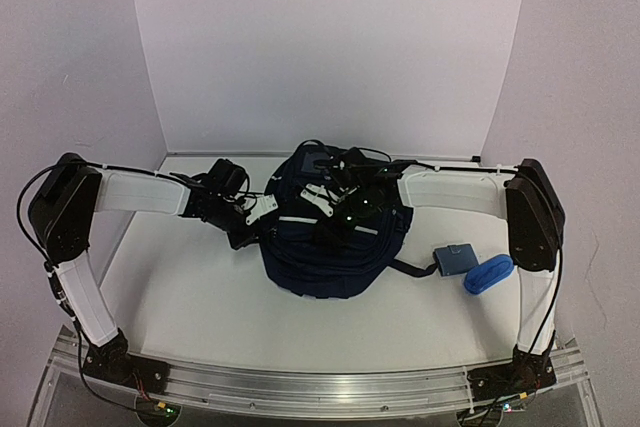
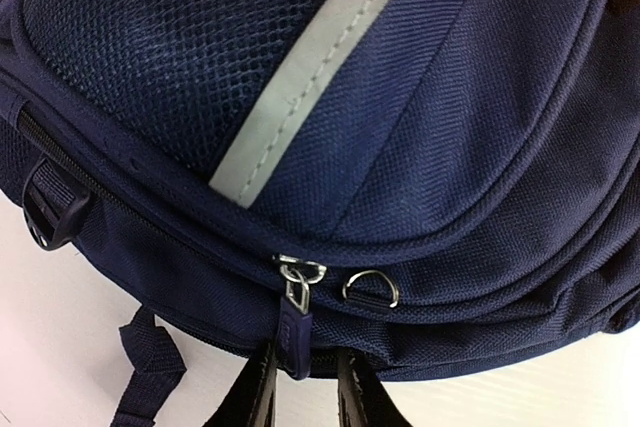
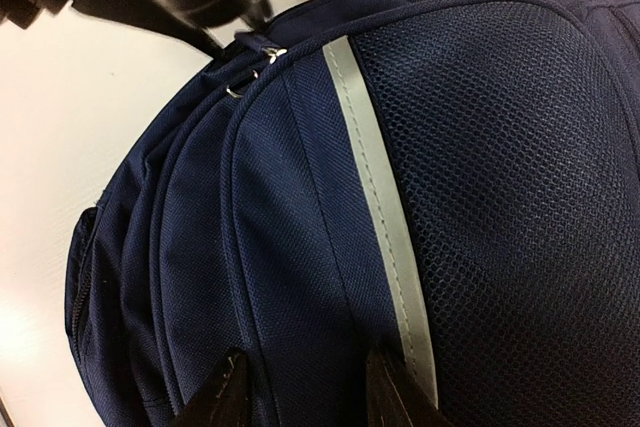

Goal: Pack the student bag
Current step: Zip the student bag at the center of the board.

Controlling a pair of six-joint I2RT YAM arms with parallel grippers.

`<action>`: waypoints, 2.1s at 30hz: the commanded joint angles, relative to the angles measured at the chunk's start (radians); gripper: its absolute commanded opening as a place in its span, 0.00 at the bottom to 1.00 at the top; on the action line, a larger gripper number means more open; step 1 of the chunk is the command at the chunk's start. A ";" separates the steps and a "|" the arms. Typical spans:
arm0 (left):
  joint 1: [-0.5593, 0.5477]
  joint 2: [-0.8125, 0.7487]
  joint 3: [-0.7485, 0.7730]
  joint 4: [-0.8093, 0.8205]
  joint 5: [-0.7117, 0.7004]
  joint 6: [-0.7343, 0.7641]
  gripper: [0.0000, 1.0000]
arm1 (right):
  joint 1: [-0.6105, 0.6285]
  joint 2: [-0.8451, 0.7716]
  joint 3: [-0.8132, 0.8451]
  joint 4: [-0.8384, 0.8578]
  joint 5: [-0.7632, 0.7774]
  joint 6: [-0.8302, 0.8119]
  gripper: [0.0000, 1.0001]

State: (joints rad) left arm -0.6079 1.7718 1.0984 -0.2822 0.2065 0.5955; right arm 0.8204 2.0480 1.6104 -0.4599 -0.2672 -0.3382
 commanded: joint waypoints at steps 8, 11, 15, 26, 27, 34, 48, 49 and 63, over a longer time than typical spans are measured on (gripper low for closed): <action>-0.007 -0.044 0.041 0.016 0.016 0.038 0.32 | -0.040 0.051 0.012 -0.040 0.062 0.015 0.39; -0.007 -0.012 0.060 0.033 0.026 0.036 0.32 | -0.041 0.052 0.014 -0.042 0.062 0.015 0.39; -0.009 0.021 0.059 0.033 0.038 0.039 0.33 | -0.041 0.055 0.019 -0.044 0.069 0.015 0.40; -0.046 -0.060 0.050 -0.047 0.052 -0.004 0.00 | -0.047 0.088 0.040 -0.044 0.071 0.029 0.39; -0.055 -0.072 0.051 -0.068 0.052 -0.013 0.00 | -0.047 0.090 0.043 -0.043 0.069 0.030 0.38; -0.127 -0.118 0.073 -0.205 0.076 -0.067 0.00 | -0.047 0.130 0.078 -0.043 0.065 0.054 0.37; -0.212 -0.086 0.030 -0.061 0.038 -0.311 0.00 | -0.078 0.049 0.093 -0.084 -0.064 0.081 0.47; -0.207 -0.090 0.024 -0.058 0.034 -0.326 0.00 | -0.094 0.026 0.094 -0.098 -0.091 0.088 0.50; -0.203 -0.095 0.032 -0.069 -0.002 -0.439 0.00 | -0.447 -0.072 0.033 -0.308 -0.449 0.330 0.75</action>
State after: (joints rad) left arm -0.8038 1.7161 1.1103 -0.3485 0.1822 0.1957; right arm 0.4474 1.9794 1.7110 -0.6797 -0.6376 -0.1043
